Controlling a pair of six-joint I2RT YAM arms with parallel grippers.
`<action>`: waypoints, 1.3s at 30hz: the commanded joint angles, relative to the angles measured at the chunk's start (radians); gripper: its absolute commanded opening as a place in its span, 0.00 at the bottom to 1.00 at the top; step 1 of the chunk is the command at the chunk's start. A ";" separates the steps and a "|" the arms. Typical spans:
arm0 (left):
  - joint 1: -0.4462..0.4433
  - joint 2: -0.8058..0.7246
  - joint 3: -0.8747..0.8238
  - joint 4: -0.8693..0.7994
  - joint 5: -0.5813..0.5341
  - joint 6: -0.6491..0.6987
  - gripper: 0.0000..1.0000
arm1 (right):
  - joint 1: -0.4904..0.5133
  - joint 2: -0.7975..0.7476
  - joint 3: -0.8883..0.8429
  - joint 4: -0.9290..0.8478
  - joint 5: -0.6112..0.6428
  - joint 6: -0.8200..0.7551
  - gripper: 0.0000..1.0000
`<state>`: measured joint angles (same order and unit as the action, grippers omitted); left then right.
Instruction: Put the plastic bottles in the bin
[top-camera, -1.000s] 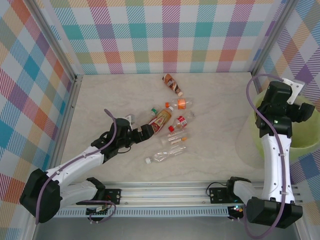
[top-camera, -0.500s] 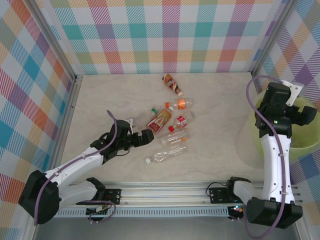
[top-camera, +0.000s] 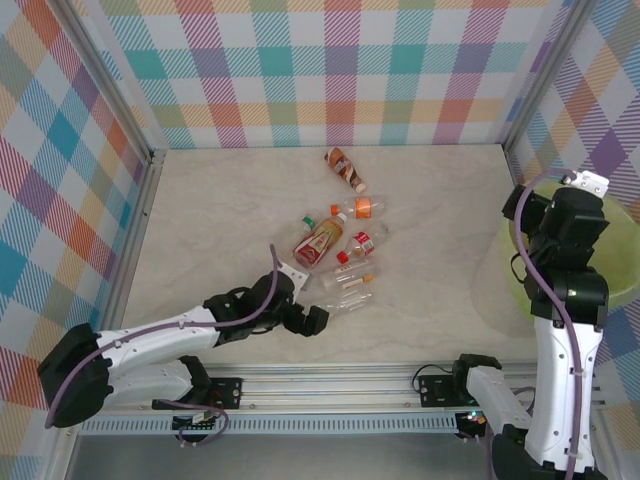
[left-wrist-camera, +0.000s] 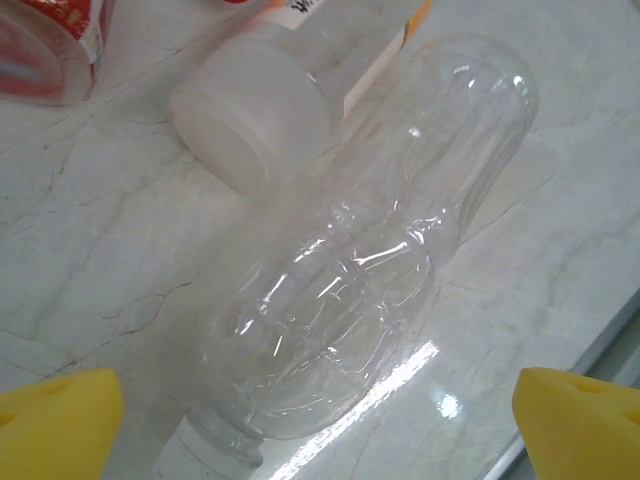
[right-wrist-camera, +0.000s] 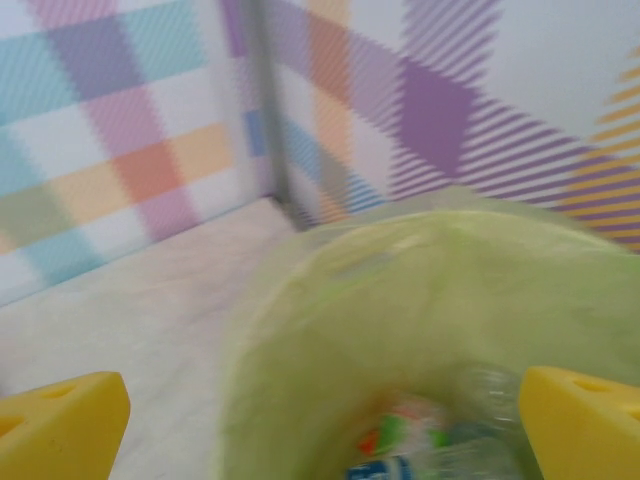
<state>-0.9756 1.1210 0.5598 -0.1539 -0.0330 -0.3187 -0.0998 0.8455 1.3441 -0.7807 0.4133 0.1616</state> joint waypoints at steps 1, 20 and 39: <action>-0.055 0.069 0.003 0.024 -0.147 0.110 1.00 | 0.022 -0.002 0.002 0.014 -0.385 0.102 1.00; -0.123 0.355 0.069 0.111 -0.222 0.308 0.83 | 0.317 0.000 -0.122 0.096 -0.594 0.196 1.00; -0.123 0.270 0.051 0.110 -0.112 0.237 0.32 | 0.331 -0.004 -0.221 0.206 -0.651 0.210 1.00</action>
<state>-1.0851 1.4288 0.5911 -0.0303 -0.1928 -0.0635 0.2241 0.8410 1.1385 -0.6323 -0.2050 0.3595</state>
